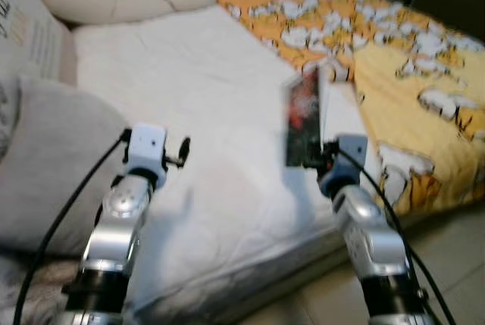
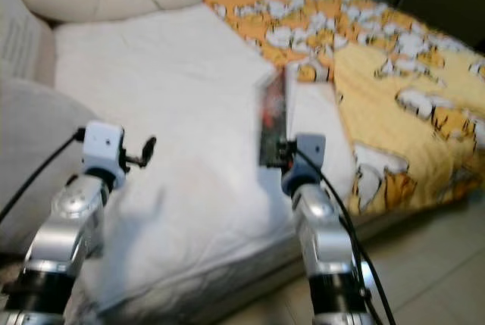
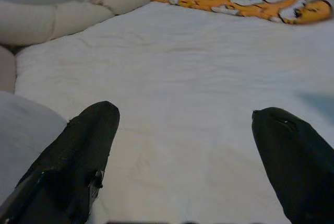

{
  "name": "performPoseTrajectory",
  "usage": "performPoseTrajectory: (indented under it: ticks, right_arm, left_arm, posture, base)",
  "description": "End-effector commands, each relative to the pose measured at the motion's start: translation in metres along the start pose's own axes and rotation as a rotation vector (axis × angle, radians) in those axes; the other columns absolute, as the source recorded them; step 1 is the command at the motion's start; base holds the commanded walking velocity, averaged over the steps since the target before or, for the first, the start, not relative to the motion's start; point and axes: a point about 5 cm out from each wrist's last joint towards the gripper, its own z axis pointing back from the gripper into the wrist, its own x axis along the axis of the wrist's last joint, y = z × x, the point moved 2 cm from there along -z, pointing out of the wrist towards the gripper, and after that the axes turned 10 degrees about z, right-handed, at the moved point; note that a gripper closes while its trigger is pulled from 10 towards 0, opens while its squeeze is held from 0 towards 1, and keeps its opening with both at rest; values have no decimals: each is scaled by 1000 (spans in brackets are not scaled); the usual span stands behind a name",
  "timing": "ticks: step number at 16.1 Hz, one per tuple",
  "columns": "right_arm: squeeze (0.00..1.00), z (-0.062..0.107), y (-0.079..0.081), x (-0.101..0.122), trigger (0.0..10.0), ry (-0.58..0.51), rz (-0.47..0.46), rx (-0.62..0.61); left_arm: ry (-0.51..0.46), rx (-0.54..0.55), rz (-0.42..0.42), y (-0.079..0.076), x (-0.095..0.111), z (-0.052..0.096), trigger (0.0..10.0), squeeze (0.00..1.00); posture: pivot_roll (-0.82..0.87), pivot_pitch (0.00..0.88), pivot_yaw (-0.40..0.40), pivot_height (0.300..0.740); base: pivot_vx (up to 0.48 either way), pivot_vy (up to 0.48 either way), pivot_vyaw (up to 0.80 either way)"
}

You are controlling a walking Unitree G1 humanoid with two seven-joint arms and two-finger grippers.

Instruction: Clean up the room

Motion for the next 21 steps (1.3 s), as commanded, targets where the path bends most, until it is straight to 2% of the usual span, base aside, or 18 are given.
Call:
performPoseTrajectory:
  ticks: [1, 7, 8, 13, 21]
  right_arm:
    - [0, -1, -5, 10, 10000, -42, 16, -15]
    - [0, -1, -2, 9, 10000, -39, 49, 20]
    - [0, 0, -3, 9, 10000, -37, 31, 17]
    - [0, 3, 5, 4, 10000, -15, 73, 110]
    - [0, 7, 10, 1, 10000, -13, 80, 152]
  left_arm:
    - [-18, -24, -10, -8, 5, -2, 10000, 0]
    - [-28, -30, -28, -7, 6, -3, 10000, 0]
    - [-29, -33, -27, -7, 6, -3, 10000, 0]
    - [-35, -45, -15, -9, 7, -2, 10000, 0]
    - [-33, -45, -2, -8, 7, 0, 10000, 0]
  posture:
    - [-23, 0, 17, 740]
    - [-24, 0, 21, 740]
    - [-24, 0, 21, 740]
    - [-26, 0, 25, 740]
    - [-18, 0, 22, 740]
  base:
    - [0, 0, 0]
    - [0, 0, 0]
    - [0, 0, 488]
    - [0, 0, 800]
    - [150, 0, 800]
